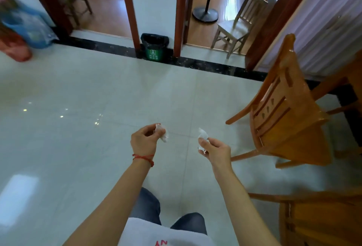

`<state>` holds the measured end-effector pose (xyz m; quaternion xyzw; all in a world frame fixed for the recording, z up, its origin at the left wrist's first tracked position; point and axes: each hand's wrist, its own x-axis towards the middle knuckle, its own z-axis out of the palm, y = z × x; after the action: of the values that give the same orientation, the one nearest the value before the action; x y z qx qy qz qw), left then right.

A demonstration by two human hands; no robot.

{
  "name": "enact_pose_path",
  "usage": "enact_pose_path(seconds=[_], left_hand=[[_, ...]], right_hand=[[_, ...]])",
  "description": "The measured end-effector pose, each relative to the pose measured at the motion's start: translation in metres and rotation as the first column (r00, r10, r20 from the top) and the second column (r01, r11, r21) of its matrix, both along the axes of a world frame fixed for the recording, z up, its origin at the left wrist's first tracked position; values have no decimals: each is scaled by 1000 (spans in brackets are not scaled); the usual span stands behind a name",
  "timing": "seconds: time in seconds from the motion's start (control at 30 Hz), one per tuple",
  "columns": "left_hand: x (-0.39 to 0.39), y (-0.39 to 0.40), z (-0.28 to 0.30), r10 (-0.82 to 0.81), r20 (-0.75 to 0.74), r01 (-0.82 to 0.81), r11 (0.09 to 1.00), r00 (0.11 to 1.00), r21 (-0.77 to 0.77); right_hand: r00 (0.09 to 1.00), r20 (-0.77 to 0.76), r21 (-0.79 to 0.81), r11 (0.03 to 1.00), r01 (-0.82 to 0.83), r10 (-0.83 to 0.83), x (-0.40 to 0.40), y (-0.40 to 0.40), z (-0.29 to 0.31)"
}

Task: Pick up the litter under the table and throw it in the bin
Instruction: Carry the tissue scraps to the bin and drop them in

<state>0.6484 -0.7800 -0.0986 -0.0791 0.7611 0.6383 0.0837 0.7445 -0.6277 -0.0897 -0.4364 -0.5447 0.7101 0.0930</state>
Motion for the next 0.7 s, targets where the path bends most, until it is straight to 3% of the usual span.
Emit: enact_pose_path(seconds=[0.43,0.7], left_hand=[[-175,-82,-3,12,35,-12,1000,999,17],[-265,-91,-9,4,41,-5,1000,999,21]], right_hand=[[999,34,5,1000,-3,2,-176,-85,-5],[997,65,-19,999,41,-39,-260,-90,-4]])
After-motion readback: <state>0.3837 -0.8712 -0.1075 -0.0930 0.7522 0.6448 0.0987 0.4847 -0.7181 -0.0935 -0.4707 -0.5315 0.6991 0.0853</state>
